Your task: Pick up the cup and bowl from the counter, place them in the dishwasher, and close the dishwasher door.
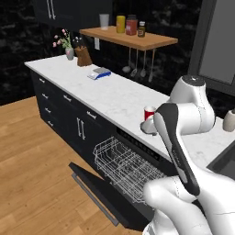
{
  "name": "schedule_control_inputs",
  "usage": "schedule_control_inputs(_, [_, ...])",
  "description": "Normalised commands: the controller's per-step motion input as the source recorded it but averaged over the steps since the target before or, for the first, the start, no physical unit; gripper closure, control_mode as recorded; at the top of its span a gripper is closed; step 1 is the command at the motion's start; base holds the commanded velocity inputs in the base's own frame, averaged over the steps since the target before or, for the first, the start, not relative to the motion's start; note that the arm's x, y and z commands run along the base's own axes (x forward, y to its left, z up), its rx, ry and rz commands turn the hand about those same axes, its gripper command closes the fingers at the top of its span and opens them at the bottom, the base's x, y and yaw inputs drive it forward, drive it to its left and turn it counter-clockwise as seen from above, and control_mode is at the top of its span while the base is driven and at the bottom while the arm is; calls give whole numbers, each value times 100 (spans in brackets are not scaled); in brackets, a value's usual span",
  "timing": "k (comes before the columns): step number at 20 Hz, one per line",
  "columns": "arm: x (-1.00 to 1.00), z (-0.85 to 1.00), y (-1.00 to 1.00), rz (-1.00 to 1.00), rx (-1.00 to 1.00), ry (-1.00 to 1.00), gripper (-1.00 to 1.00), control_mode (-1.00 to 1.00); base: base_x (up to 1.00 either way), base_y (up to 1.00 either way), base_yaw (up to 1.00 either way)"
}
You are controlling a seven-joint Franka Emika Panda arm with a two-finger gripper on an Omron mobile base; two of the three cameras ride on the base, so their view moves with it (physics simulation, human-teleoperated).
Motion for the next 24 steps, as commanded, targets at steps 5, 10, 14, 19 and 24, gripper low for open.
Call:
schedule_control_inputs(5, [-2,-2,-14,0,0,3,-100,-100,-10,-16,0])
schedule_control_inputs(10, [82,0,-39,0,0,1,-100,-100,0,0,0])
schedule_control_inputs(14, [100,-7,-25,0,0,0,-100,-100,0,0,0])
schedule_control_inputs(19, [96,-20,1,0,-11,-5,-100,-100,0,0,0])
schedule_control_inputs(24, [98,-28,0,0,-14,-5,-100,-100,0,0,0])
